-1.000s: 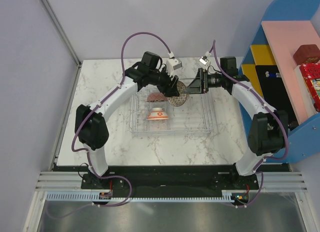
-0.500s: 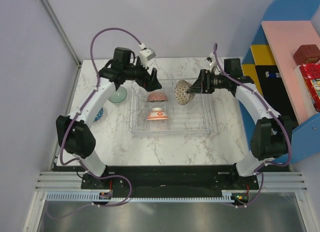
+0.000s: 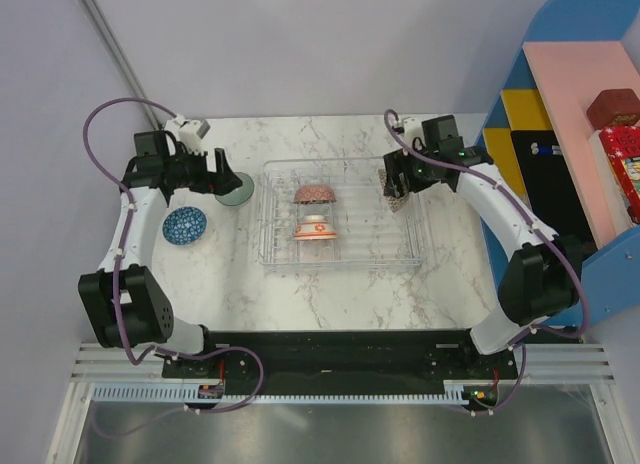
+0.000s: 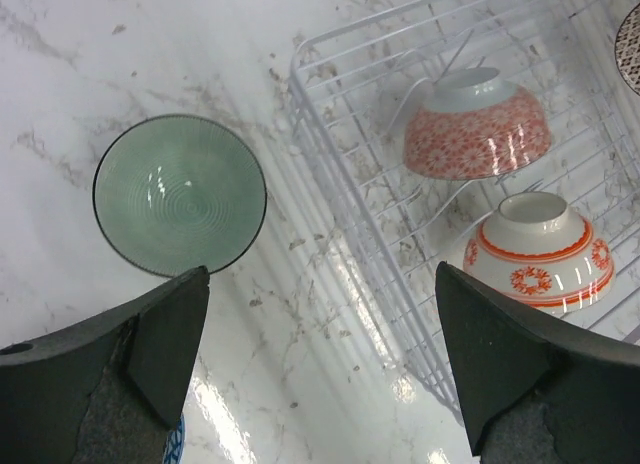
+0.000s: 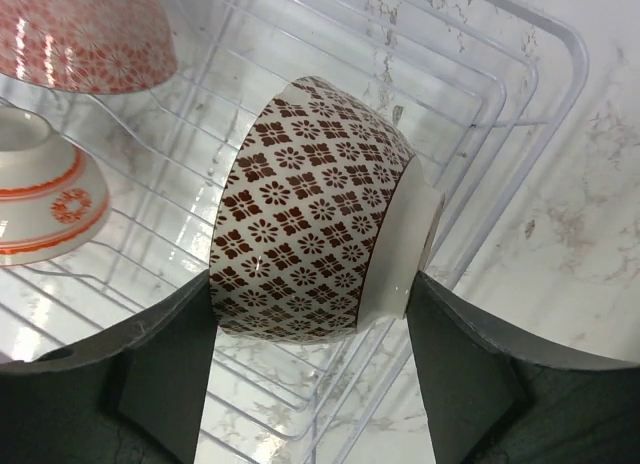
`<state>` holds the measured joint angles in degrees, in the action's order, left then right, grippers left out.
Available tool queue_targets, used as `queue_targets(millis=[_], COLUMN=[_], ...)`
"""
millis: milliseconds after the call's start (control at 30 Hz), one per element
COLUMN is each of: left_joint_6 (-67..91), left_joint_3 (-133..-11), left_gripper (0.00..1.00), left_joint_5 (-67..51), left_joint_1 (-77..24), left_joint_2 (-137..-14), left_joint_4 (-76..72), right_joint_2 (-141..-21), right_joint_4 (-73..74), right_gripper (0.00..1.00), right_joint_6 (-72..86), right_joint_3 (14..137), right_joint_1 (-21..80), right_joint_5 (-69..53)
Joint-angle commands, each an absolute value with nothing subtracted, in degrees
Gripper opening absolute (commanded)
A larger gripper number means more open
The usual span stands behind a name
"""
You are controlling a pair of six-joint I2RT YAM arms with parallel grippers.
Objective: Load the bowls into the dish rack
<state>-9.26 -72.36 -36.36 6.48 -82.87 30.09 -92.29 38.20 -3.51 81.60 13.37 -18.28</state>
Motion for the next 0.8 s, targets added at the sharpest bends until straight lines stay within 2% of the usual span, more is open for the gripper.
queue_targets(millis=[0, 167, 333, 767], left_joint_6=[-8.88, -9.05, -8.88, -7.91], left_joint_3=[-69.52, -67.24, -65.13, -61.96], left_gripper=[1.00, 1.00, 1.00, 1.00], left_joint_5=[-43.06, -49.03, -49.83, -50.80], left_joint_1=[12.55, 16.87, 17.93, 18.02], left_joint_2=[-83.58, -84.46, -83.06, -80.33], left_joint_4=[27.95, 25.49, 23.82, 20.74], right_joint_2=[-89.82, -92.19, -95.44, -105.38], right_joint_4=[37.79, 36.21, 34.10, 25.32], right_gripper=[0.00, 0.00, 0.00, 0.00], right_joint_6=[-10.54, -13.53, -17.40, -26.10], right_joint_3=[84.73, 85.25, 86.39, 84.02], right_joint_1=[20.99, 28.98, 33.74, 37.00], right_joint_5=[-0.40, 15.61, 29.68, 40.16])
